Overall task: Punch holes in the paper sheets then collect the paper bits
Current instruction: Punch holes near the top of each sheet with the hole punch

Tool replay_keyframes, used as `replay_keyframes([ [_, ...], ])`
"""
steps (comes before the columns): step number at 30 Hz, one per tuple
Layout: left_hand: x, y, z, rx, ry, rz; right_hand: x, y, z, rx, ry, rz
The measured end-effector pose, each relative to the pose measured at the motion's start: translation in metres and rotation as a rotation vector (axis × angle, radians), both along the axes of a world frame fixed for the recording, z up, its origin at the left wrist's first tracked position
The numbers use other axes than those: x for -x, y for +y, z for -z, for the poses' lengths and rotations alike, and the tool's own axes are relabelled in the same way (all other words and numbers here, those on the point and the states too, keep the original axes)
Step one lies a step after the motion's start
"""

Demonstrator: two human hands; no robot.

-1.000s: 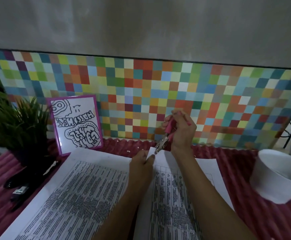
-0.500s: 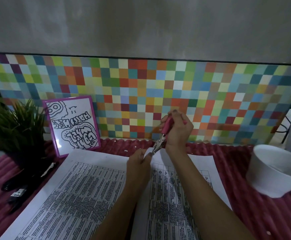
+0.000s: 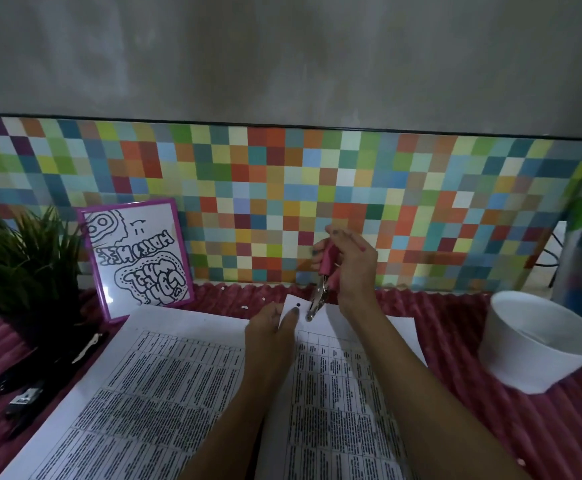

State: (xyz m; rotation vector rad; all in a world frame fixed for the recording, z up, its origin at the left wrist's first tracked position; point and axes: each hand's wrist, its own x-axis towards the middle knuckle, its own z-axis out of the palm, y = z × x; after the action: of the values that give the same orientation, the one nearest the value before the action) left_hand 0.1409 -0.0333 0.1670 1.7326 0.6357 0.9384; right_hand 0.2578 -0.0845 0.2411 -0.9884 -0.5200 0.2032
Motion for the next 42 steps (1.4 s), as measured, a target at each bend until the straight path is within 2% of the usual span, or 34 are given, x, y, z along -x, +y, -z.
replay_keyframes([
  [7, 0.000, -0.001, -0.001, 0.003, 0.010, -0.023, -0.023, -0.035, 0.005, -0.027, 0.092, 0.126],
  [10, 0.001, -0.002, 0.000, -0.010, 0.003, -0.018, -0.030, -0.039, 0.001, -0.097, 0.116, 0.154],
  [19, 0.003, -0.007, -0.003, -0.022, 0.002, -0.021, -0.030, -0.037, 0.003, -0.172, 0.097, 0.195],
  [26, 0.002, -0.009, -0.005, -0.004, -0.011, -0.008, -0.031, -0.036, 0.003, -0.135, 0.062, 0.335],
  [30, 0.002, -0.005, -0.001, -0.015, 0.020, 0.006, -0.028, -0.036, 0.003, -0.107, 0.037, 0.339],
  [31, 0.003, -0.006, -0.002, -0.049, 0.026, 0.013, -0.027, -0.036, 0.002, -0.103, 0.032, 0.330],
  [32, 0.003, -0.005, -0.003, -0.160, 0.033, -0.005, -0.026, -0.036, 0.001, -0.101, 0.024, 0.320],
  [34, -0.002, -0.003, -0.008, -0.576, 0.032, -0.052, -0.024, -0.036, -0.001, -0.097, 0.000, 0.301],
  [36, -0.009, -0.005, -0.013, -0.873, 0.047, -0.030, -0.022, -0.036, -0.004, -0.091, -0.019, 0.288],
  [38, -0.016, -0.009, -0.020, -0.974, 0.173, 0.028, -0.021, -0.036, -0.004, -0.086, -0.030, 0.287],
  [40, -0.022, -0.012, -0.025, -0.947, 0.365, 0.121, -0.022, -0.035, -0.004, -0.087, -0.029, 0.286],
  [42, -0.027, -0.012, -0.030, -0.896, 0.478, 0.170, -0.026, -0.035, -0.005, -0.091, -0.002, 0.265],
])
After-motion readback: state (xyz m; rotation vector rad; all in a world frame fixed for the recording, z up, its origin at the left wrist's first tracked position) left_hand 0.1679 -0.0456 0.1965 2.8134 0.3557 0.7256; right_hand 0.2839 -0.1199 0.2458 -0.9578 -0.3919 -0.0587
